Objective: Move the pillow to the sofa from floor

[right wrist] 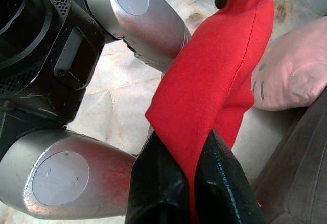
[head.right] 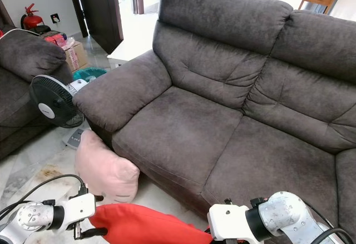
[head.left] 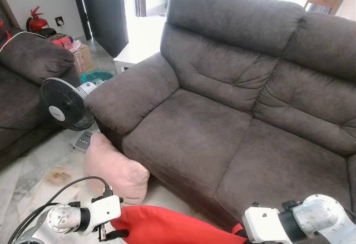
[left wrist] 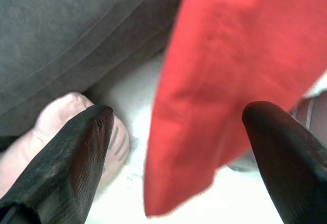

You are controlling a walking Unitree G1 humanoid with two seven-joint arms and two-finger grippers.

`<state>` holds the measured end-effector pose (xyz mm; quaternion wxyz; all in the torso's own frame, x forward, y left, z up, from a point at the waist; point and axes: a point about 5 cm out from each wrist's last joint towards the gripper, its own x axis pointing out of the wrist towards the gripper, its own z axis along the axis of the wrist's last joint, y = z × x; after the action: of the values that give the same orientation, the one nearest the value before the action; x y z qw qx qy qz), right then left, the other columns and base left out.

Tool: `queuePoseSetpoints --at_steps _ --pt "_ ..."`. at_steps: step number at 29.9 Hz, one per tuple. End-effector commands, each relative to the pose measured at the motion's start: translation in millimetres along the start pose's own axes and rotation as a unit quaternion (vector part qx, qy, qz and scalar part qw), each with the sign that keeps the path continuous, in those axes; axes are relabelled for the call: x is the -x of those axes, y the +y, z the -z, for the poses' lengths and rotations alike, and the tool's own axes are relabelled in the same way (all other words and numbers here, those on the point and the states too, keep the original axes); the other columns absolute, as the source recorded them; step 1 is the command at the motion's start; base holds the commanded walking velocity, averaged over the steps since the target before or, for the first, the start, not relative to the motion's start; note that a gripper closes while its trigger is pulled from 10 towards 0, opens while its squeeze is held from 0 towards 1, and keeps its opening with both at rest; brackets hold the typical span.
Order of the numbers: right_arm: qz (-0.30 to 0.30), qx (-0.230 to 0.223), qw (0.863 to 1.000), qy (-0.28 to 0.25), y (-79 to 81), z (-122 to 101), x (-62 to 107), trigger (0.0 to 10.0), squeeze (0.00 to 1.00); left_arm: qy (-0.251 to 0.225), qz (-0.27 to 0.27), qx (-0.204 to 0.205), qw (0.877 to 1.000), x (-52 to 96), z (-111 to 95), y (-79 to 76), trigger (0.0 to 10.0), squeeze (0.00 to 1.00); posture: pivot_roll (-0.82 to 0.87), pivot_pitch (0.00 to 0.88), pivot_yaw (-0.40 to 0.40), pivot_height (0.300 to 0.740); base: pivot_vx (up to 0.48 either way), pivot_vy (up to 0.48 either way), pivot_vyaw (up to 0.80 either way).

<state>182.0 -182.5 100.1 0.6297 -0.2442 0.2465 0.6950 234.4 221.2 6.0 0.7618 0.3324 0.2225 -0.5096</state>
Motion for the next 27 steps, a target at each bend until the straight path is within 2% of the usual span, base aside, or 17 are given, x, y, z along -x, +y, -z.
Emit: queuePoseSetpoints --at_steps 1,9,13,14,15,16,27 --pt "0.001 0.035 0.999 -0.025 -1.9 -17 8.5 10.0 0.00 0.004 0.004 -0.002 1.000 -2.5 0 -0.8 10.0 0.00 0.04 0.014 -0.087 0.740 0.000 0.000 0.00" --pt "-0.001 0.035 0.999 -0.024 -0.8 -18 9.6 10.0 0.00 -0.010 -0.001 0.016 1.000 -16.1 -6 -1.9 10.0 0.00 0.03 0.016 -0.091 0.740 0.000 0.000 0.00" --pt "0.000 0.034 0.999 -0.023 -0.2 -18 10.5 10.0 0.00 -0.010 0.002 0.016 1.000 -18.1 -7 -2.4 10.0 0.00 0.03 0.017 -0.091 0.740 0.000 0.000 0.00" --pt "0.000 0.034 0.999 -0.022 -0.2 -18 10.7 10.0 0.00 -0.011 0.002 0.019 1.000 -19.1 -7 -2.7 5.1 0.00 0.03 0.017 -0.091 0.740 0.000 0.000 0.00" --pt "0.000 0.033 0.999 -0.022 -0.1 -18 10.9 10.0 0.00 -0.011 0.003 0.020 1.000 -19.9 -7 -2.9 5.1 0.00 0.02 0.019 -0.092 0.740 0.000 0.000 0.00" --pt "0.001 0.033 0.999 -0.021 0.1 -18 11.2 10.0 0.00 -0.013 0.005 0.024 1.000 -21.0 -8 -3.6 0.0 0.00 0.02 0.018 -0.093 0.740 0.000 0.000 0.00" --pt "0.005 0.033 0.999 -0.021 -2.5 -18 11.8 10.0 0.00 -0.022 0.016 0.045 0.999 -25.6 -9 -8.1 0.0 0.00 0.02 0.018 -0.096 0.740 0.000 0.000 0.00"
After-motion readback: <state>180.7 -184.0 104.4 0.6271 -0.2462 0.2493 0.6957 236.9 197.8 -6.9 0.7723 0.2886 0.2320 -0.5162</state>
